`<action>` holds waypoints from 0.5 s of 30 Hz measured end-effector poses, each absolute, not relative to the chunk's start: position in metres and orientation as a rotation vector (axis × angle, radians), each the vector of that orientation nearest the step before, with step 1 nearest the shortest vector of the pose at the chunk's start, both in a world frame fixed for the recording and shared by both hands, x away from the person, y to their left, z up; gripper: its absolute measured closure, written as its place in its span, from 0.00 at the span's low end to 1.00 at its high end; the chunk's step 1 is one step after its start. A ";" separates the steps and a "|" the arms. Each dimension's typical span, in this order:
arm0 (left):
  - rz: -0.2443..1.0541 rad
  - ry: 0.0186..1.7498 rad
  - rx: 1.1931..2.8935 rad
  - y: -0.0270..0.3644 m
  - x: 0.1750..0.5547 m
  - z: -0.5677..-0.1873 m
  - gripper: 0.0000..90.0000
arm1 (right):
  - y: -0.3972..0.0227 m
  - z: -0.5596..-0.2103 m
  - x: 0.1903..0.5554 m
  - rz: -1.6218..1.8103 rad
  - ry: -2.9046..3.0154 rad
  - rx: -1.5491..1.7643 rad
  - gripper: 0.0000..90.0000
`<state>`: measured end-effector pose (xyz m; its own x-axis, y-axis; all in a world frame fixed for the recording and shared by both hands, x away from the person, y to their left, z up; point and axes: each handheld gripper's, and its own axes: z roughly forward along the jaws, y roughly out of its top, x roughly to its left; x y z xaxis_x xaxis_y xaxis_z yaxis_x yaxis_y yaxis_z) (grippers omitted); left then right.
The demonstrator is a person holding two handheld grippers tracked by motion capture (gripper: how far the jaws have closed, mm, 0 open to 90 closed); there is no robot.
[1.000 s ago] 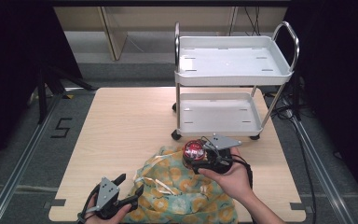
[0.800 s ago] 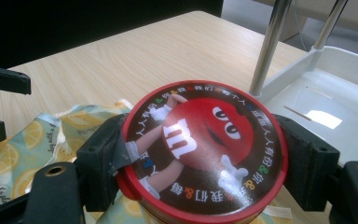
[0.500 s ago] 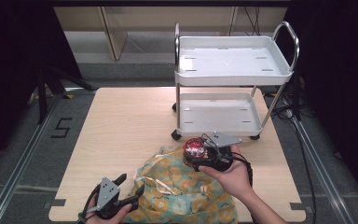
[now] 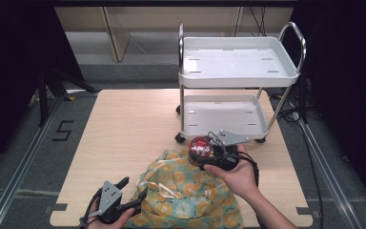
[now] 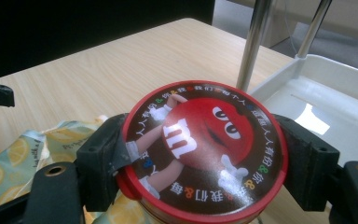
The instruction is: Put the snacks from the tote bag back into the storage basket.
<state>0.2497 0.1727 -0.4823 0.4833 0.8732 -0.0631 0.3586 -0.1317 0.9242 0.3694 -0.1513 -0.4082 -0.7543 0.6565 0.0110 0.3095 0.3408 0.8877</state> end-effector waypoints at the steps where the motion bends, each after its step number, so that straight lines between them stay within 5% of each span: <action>1: 0.633 1.060 1.716 0.173 0.250 -0.482 0.29 | -0.151 -0.408 0.370 1.395 2.244 0.848 0.30; 15: 0.633 1.061 1.701 0.174 0.250 -0.482 0.29 | -0.153 -0.399 0.378 1.384 2.234 0.850 0.30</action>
